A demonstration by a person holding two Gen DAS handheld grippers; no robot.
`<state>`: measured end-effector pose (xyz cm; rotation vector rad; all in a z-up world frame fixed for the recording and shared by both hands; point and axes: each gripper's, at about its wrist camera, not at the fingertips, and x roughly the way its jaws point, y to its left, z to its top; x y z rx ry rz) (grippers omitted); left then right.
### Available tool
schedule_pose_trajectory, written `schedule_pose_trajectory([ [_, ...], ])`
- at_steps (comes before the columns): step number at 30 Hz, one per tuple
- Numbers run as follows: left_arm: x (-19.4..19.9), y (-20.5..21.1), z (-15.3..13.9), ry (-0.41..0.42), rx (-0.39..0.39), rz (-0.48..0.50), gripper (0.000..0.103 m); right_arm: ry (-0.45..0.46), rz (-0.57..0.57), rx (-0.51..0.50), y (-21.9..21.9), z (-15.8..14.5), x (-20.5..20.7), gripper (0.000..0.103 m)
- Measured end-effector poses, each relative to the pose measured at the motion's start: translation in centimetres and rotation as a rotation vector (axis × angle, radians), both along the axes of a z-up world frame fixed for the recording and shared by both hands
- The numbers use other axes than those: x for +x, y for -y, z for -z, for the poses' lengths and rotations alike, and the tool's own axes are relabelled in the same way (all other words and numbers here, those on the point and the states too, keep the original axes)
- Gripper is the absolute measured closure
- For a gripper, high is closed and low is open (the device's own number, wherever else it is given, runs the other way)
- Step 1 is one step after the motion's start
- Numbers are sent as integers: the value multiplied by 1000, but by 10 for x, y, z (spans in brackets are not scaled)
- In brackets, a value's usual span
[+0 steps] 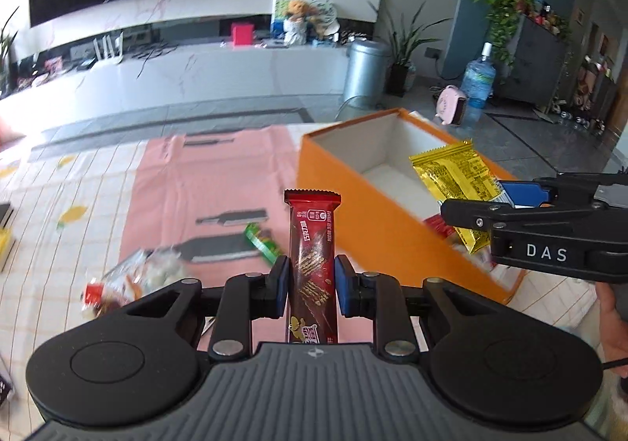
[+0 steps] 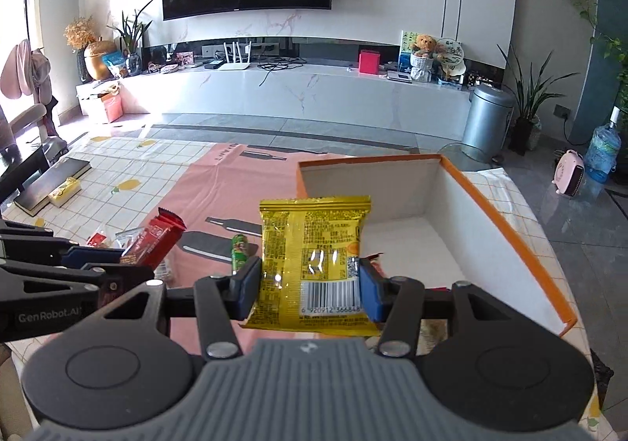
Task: Organize snacks
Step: 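Carry both packets into the orange box and open both tools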
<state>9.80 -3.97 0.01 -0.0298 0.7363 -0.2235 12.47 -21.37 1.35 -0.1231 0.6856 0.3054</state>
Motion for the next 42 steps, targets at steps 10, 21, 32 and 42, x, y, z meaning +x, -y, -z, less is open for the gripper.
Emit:
schedule_pose_trajectory([
  [10,55,66,-13,-25,-29,163,76,-86,52,-23,81,-5,27,53],
  [21,130,121,12,-145,25,292,76,-245,21,-1,115,29,87,53],
  [32,199,128,56,-260,242,312,76,-359,-75,-75,83,71,158,53],
  [42,221,143,92,-313,428,373,77,-486,-74,-78,68,106,205,53],
])
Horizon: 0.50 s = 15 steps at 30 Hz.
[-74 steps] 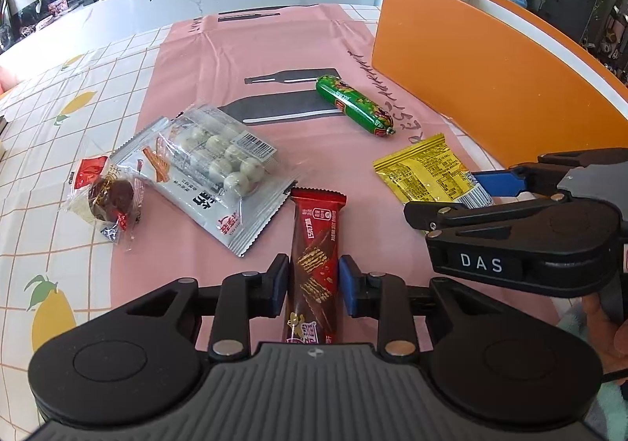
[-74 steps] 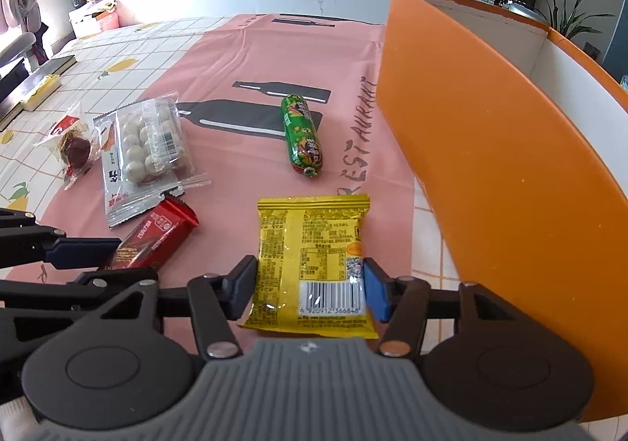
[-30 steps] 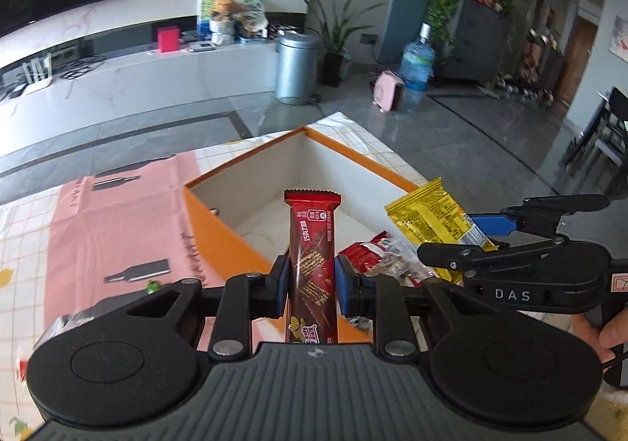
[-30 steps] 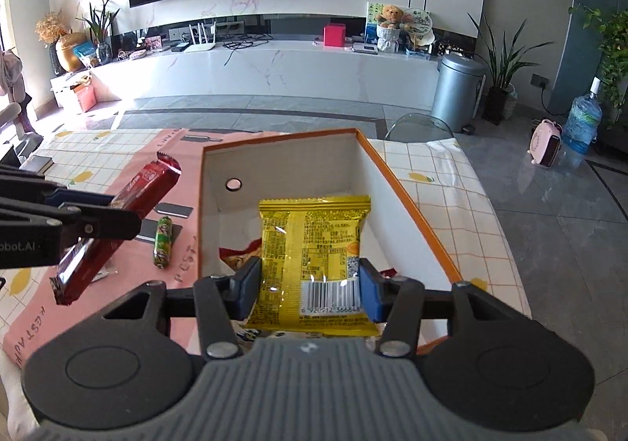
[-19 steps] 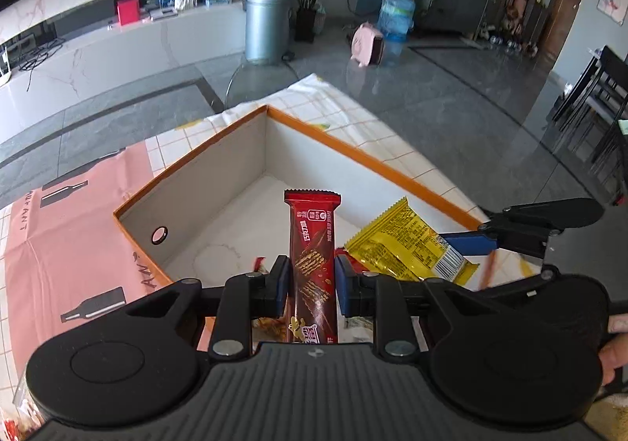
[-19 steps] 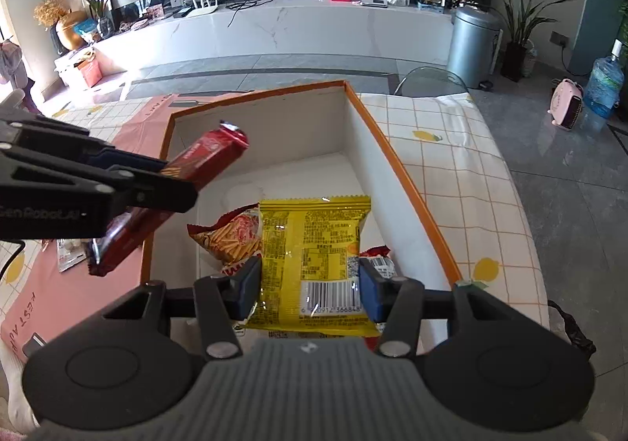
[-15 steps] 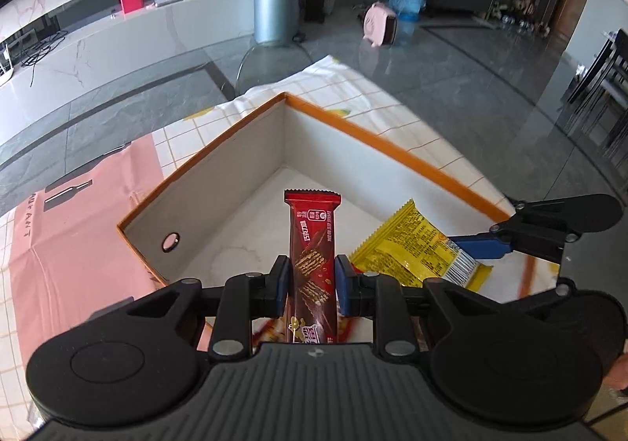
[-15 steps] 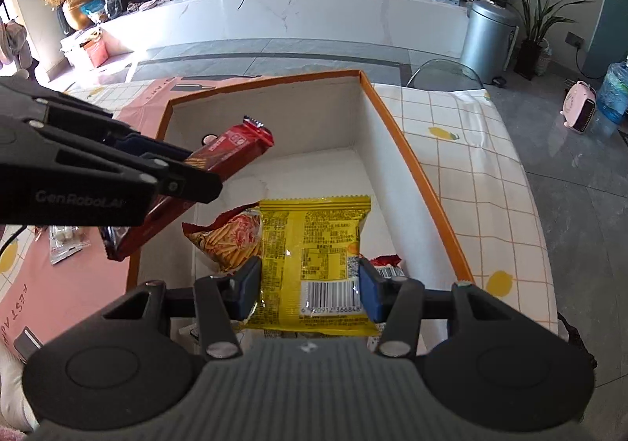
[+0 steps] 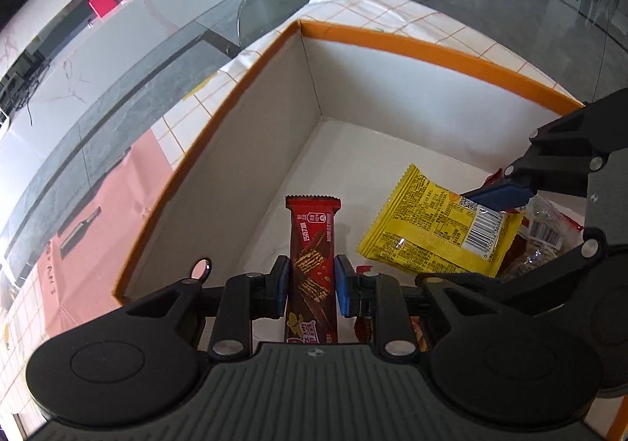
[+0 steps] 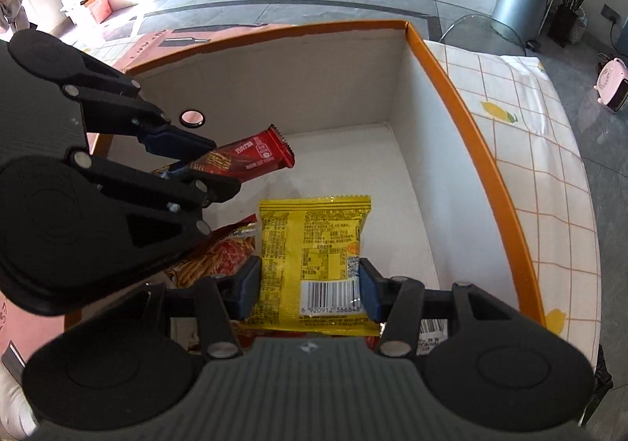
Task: Organize snacks
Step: 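Carry both packets into the orange box and open both tools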
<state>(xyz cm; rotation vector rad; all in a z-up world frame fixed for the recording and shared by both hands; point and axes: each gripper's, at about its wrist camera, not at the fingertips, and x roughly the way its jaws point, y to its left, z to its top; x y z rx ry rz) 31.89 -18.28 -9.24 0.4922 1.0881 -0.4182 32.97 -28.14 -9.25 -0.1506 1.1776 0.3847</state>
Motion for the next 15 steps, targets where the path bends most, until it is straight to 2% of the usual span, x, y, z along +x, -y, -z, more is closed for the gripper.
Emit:
schedule_pose_trajectory([
  [4,5,-3,5,-23,-7,-8,77,-30,2,-8,2,8,9,53],
  [11,3,-16,5,-82,-67,-41,76,-79,49,18,5,11,16,52],
  [13,1,-18,3,-63,-71,-45,73,-70,60,16,6,9,16,49],
  [15,0,-20,-2,-57,-88,-56,67,-57,62,2,4,5,13,39],
])
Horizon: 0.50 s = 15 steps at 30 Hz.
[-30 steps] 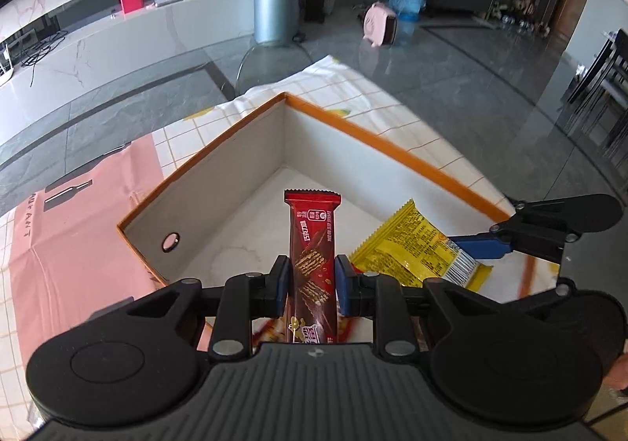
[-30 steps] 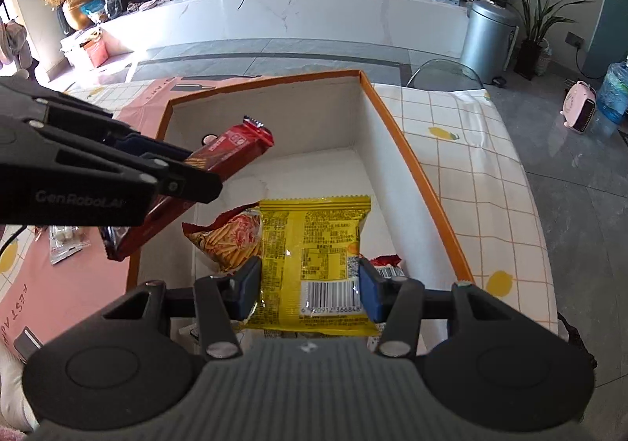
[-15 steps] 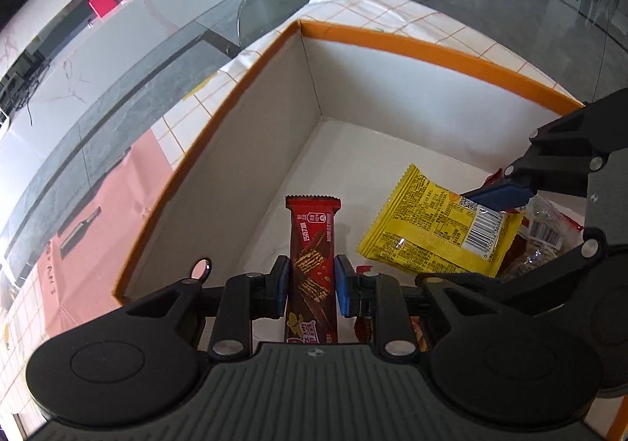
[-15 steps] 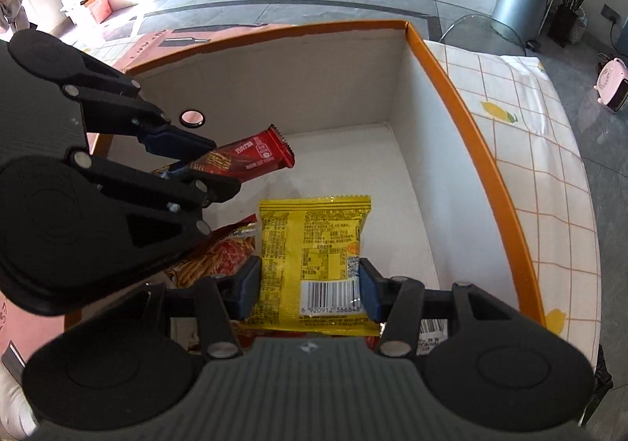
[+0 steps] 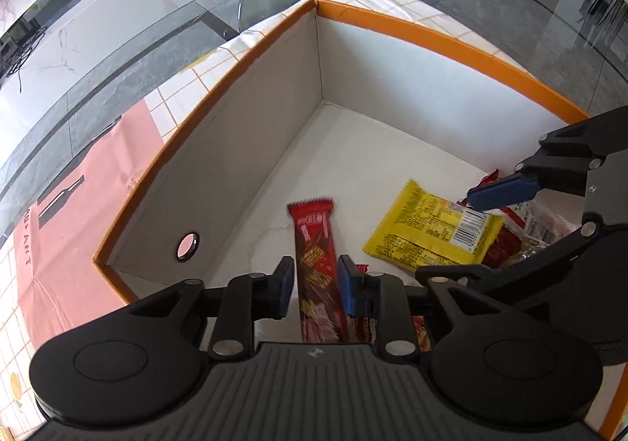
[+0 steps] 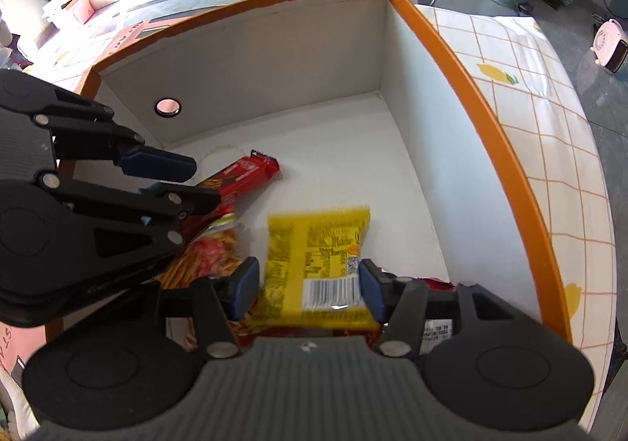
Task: Organize snacks
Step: 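Carry both packets into the orange box and open both tools, then withdraw both tools from the box back over the remaining snacks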
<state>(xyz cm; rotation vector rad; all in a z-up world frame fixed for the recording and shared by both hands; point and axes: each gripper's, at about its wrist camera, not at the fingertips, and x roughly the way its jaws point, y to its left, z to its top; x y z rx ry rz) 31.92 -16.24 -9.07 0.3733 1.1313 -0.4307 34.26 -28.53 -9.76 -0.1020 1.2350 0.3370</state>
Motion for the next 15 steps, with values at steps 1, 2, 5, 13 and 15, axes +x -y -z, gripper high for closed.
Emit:
schedule_pose_trajectory([
  [1,-2,-3,-3,3,-8,-2,66,9,0,-8,-1,-4,-3,37],
  [2,-5,-4,-8,13,-18,3,66,16,1,-12,0,-7,-6,37],
  [5,-17,-10,-23,49,-45,9,61,33,11,-11,1,-20,-16,37],
  [13,-67,-57,-73,199,-207,-54,59,164,75,22,-9,-59,-61,36],
  [15,-82,-75,-87,236,-234,-87,59,206,81,61,-15,-72,-75,36],
])
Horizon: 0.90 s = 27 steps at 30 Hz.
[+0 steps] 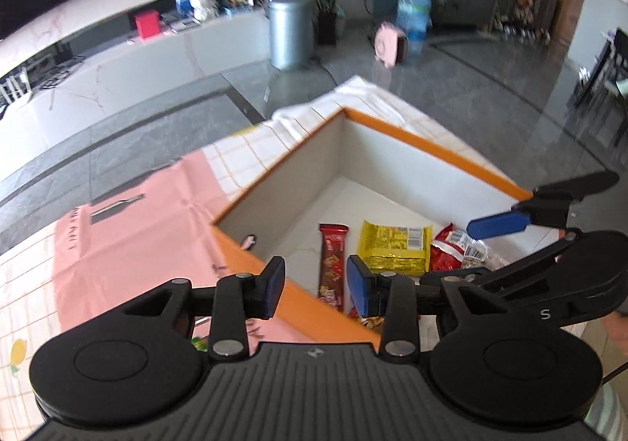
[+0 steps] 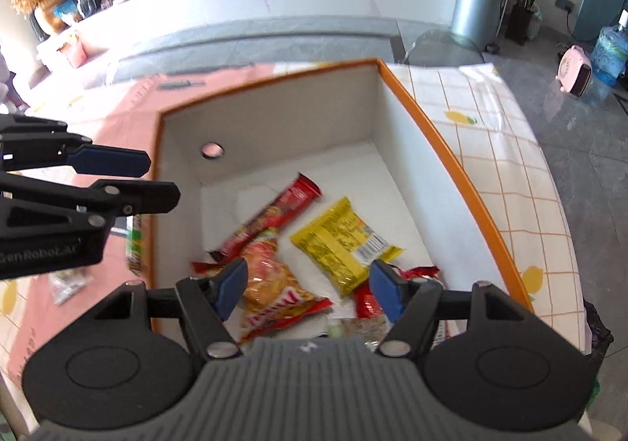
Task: Organize snacks
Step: 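Withdraw both tools from the box back over the remaining snacks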
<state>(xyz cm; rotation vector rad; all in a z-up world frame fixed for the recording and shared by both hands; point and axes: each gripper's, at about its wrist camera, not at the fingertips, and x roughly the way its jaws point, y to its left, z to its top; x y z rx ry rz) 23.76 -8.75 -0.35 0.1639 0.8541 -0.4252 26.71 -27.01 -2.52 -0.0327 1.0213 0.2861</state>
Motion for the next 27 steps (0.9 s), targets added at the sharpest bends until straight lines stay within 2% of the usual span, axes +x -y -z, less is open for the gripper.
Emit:
schedule_pose_trajectory([
  [5,-35,-57,-14,42,-78,-111,55,122,-13,94,-33,-27,-45,36],
  [12,-74,-141,7,23,-136,-322,55,232,-114,127,-99,-26,-96,36],
  [15,-93,-177,27,-20,-179,-428,54,242,-131,123,-124,-10,-111,36],
  [19,-117,-213,56,-83,-244,-539,50,216,-151,57,-155,26,-113,37],
  [24,-127,-223,75,-92,-323,-589,48,195,-149,-13,-179,54,-97,37],
  [27,-122,-214,81,-79,-336,-569,48,184,-151,-39,-187,69,-84,39],
])
